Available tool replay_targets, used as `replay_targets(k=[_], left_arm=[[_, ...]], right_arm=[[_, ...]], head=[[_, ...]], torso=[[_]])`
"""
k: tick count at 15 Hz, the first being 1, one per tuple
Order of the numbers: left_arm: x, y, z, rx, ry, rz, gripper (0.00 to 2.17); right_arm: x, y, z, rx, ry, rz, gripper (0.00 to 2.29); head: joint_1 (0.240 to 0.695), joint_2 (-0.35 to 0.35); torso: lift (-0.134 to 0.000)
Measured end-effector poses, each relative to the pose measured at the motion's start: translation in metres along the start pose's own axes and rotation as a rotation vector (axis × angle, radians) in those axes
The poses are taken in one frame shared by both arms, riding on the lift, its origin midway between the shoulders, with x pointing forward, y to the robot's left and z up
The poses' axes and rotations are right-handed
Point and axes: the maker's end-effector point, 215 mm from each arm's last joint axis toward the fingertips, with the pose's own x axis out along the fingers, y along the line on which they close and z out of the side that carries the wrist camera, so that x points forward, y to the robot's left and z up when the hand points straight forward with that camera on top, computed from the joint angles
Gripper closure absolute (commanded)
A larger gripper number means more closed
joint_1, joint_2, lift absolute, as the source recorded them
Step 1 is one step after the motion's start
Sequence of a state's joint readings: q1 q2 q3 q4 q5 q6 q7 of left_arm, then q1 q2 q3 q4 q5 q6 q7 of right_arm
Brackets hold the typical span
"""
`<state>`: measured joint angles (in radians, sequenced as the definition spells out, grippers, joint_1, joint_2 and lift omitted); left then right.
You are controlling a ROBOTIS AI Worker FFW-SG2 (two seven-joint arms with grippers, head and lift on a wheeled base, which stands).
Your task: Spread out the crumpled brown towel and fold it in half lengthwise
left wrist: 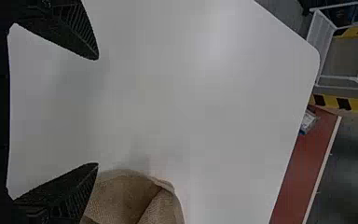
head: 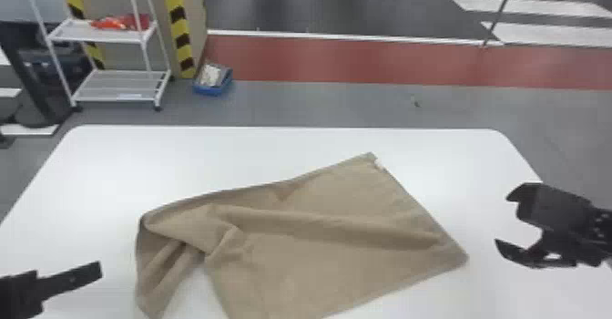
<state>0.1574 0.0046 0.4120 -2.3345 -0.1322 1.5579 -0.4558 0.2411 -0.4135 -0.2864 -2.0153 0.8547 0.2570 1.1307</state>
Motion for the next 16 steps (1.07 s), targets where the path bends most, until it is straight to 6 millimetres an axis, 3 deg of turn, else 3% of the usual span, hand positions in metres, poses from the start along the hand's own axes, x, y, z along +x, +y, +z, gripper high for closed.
replay_targets(k=[3,5,7,11,12,16], left_arm=[[-0.012,-0.006,-0.023,0.029,0.017,-0.017,0.15],[-0.015,-0.027,-0.033,0.109,-0.009,-0.051,0.15],[-0.015,-0.056,-0.025,0.213,-0.102,-0.097,0.18],[-0.014,-0.112,0.006,0.312,-0.308,-0.199,0.21],[-0.012,-0.118,0.005,0.318,-0.318,-0.22,0.21],[-0.01,-0.124,-0.011,0.331,-0.353,-0.261,0.21]], right_arm=[[0.012,0.008,0.0,-0.028,0.021,0.03,0.29],[0.014,-0.018,-0.012,0.023,0.022,-0.034,0.29],[0.003,-0.062,-0.038,0.192,-0.012,-0.151,0.28],[-0.022,-0.106,-0.093,0.464,-0.007,-0.296,0.27],[-0.027,-0.112,-0.108,0.512,0.008,-0.329,0.27],[-0.028,-0.111,-0.158,0.643,0.067,-0.417,0.27]], head=[[0.695,-0.074],[0.695,-0.118],[0.695,-0.211],[0.695,-0.316],[0.695,-0.35],[0.695,-0.35]], torso=[[-0.124],[-0.124],[-0.124],[-0.124],[-0.124],[-0.124]])
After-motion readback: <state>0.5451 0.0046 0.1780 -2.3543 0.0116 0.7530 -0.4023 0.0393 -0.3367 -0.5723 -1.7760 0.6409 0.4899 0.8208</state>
